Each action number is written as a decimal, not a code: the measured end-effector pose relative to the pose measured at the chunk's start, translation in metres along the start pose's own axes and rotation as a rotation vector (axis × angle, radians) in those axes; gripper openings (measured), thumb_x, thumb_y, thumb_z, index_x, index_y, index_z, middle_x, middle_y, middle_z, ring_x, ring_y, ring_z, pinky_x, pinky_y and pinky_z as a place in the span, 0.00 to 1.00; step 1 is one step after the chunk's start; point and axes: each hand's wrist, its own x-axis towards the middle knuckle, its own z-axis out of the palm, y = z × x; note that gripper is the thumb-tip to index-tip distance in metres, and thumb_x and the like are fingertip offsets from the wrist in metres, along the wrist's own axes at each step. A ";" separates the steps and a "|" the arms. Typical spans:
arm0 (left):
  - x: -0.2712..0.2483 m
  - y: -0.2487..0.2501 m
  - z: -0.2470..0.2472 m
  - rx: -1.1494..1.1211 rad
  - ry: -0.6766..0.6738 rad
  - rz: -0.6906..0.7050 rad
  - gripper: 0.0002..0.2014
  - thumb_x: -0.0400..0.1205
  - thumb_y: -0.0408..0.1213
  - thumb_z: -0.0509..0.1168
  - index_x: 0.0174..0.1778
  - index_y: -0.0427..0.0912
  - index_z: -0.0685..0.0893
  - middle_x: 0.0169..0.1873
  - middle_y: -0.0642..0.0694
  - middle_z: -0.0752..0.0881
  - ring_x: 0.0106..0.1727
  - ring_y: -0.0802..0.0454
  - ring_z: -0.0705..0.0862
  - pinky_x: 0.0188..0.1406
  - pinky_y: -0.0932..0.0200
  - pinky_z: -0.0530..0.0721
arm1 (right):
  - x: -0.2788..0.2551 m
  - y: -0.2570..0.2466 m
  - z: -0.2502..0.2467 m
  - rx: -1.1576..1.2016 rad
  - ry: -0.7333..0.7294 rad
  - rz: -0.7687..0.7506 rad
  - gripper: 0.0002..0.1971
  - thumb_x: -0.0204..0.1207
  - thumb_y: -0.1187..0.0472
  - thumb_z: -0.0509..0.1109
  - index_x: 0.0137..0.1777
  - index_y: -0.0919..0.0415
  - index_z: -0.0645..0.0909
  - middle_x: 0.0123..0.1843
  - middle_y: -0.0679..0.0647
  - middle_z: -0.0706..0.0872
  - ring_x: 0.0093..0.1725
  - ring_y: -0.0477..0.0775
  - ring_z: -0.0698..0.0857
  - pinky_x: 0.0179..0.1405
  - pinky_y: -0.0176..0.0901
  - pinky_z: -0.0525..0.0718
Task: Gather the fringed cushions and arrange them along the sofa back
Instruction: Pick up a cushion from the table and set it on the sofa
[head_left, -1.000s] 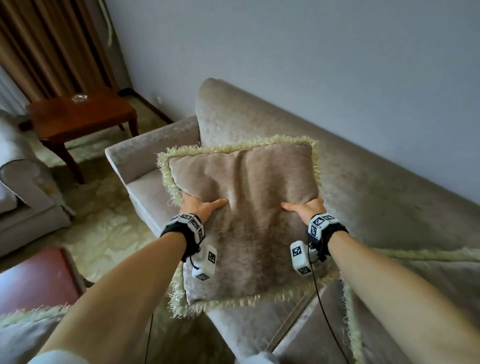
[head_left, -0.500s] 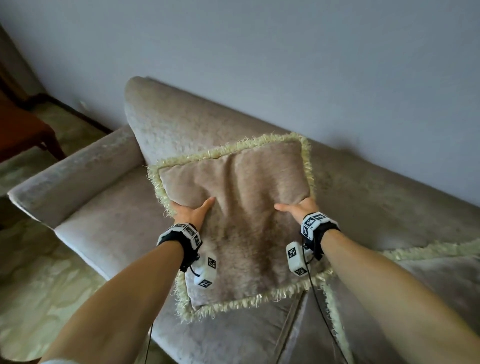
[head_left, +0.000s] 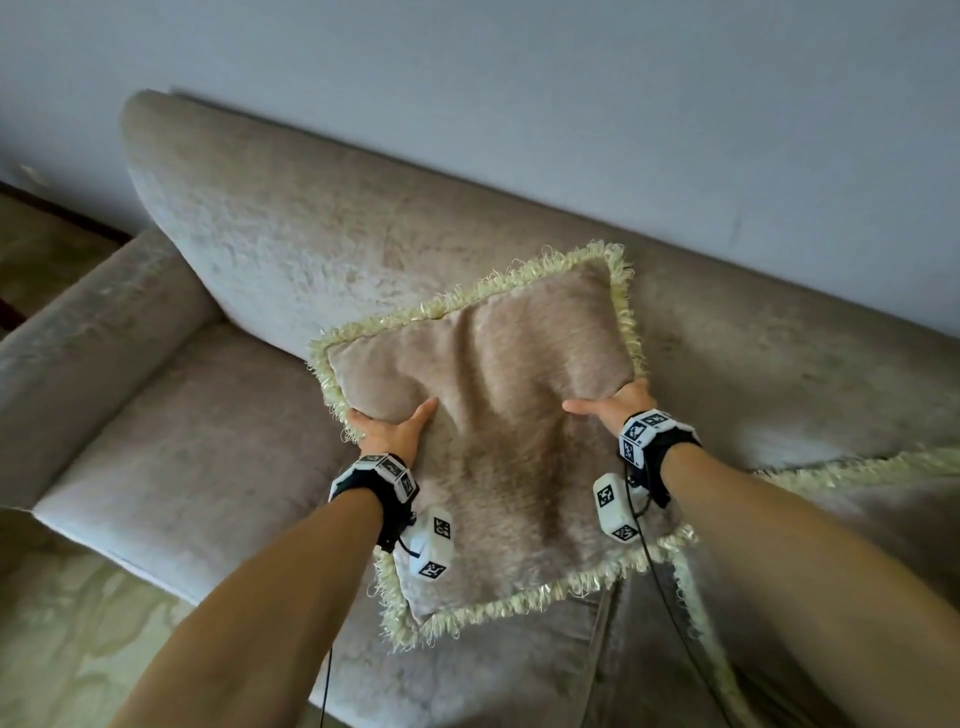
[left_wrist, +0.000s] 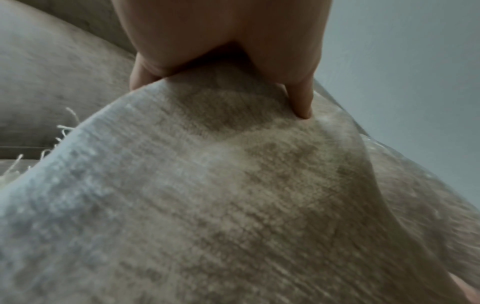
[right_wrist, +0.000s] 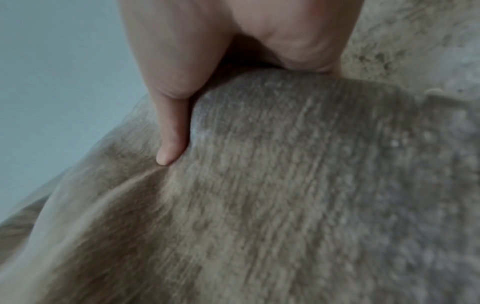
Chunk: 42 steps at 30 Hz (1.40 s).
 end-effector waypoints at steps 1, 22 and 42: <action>0.009 -0.003 0.002 0.027 -0.018 -0.021 0.63 0.54 0.68 0.78 0.79 0.49 0.52 0.70 0.33 0.75 0.67 0.30 0.78 0.71 0.36 0.74 | 0.005 0.001 0.006 -0.009 0.006 0.023 0.60 0.55 0.44 0.88 0.80 0.67 0.56 0.73 0.66 0.77 0.69 0.69 0.78 0.66 0.60 0.77; 0.130 0.000 0.047 0.304 -0.215 -0.170 0.61 0.63 0.64 0.74 0.84 0.48 0.45 0.78 0.33 0.66 0.74 0.31 0.72 0.72 0.38 0.74 | 0.066 0.014 0.076 -0.055 0.058 0.228 0.70 0.48 0.45 0.90 0.82 0.64 0.47 0.81 0.64 0.63 0.80 0.67 0.63 0.77 0.65 0.67; 0.125 0.020 0.050 0.549 -0.240 0.010 0.58 0.67 0.60 0.78 0.85 0.47 0.49 0.81 0.33 0.58 0.77 0.28 0.66 0.74 0.34 0.69 | 0.029 0.029 0.083 -0.147 -0.011 0.196 0.59 0.62 0.43 0.83 0.83 0.61 0.48 0.83 0.63 0.57 0.81 0.67 0.61 0.78 0.64 0.63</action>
